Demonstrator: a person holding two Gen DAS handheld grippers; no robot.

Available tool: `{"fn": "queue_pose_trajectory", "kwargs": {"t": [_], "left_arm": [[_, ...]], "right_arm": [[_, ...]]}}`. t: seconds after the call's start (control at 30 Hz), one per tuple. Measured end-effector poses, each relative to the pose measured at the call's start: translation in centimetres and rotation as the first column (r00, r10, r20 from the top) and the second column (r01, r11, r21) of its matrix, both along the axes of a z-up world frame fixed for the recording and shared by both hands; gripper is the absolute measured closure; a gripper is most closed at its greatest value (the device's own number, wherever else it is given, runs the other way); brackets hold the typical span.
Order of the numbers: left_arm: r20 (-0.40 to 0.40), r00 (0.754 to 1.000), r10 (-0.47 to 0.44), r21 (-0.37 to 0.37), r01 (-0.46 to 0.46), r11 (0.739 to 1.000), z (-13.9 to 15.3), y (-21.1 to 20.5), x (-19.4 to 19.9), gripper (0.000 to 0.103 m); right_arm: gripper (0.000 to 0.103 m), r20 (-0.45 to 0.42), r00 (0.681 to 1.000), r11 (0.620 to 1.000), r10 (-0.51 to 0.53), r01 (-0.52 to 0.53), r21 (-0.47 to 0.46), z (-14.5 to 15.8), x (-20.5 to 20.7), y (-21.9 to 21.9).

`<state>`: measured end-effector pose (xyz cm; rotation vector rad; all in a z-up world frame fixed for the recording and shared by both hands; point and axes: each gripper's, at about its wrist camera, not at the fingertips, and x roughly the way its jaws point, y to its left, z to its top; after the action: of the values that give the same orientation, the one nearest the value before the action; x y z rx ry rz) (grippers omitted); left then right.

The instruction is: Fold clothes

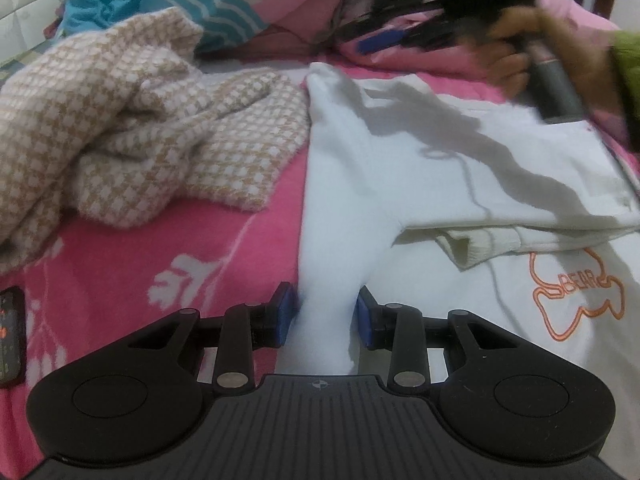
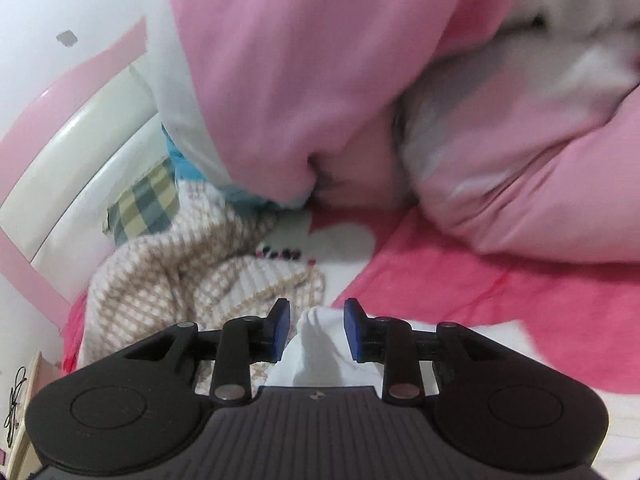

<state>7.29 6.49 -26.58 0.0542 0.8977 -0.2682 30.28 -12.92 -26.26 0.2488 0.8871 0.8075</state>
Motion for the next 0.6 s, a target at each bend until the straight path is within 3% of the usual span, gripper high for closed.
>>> {"fn": "queue_pose_trajectory", "kwargs": {"t": [0.07,0.17,0.3,0.43,0.6], "left_arm": [[0.001,1.000,0.017,-0.005,-0.017,1.000,0.0,0.3,0.0,0.069],[-0.001,0.999,0.037,-0.017,-0.037,0.999,0.0,0.5,0.0,0.069],[0.001,0.999,0.042,-0.019,-0.042,0.999,-0.2,0.6,0.3,0.069],[0.008,0.998,0.057,-0.024,-0.057,0.998,-0.3,0.9,0.4,0.070],[0.006,0.996,0.088,-0.039,-0.088,0.995,-0.4,1.2,0.6,0.078]], "right_arm": [[0.072,0.024,1.000,1.000,0.001,-0.001,-0.017,1.8,-1.5,-1.1],[0.072,0.094,0.991,0.992,0.097,-0.089,-0.089,3.6,-5.5,-1.0],[0.072,0.195,0.949,0.951,0.246,-0.196,-0.241,2.7,-9.7,0.6],[0.073,0.269,0.877,0.876,0.398,-0.276,-0.396,1.8,-13.9,2.2],[0.078,0.317,0.748,0.741,0.583,-0.331,-0.584,0.7,-19.1,4.2]]}}
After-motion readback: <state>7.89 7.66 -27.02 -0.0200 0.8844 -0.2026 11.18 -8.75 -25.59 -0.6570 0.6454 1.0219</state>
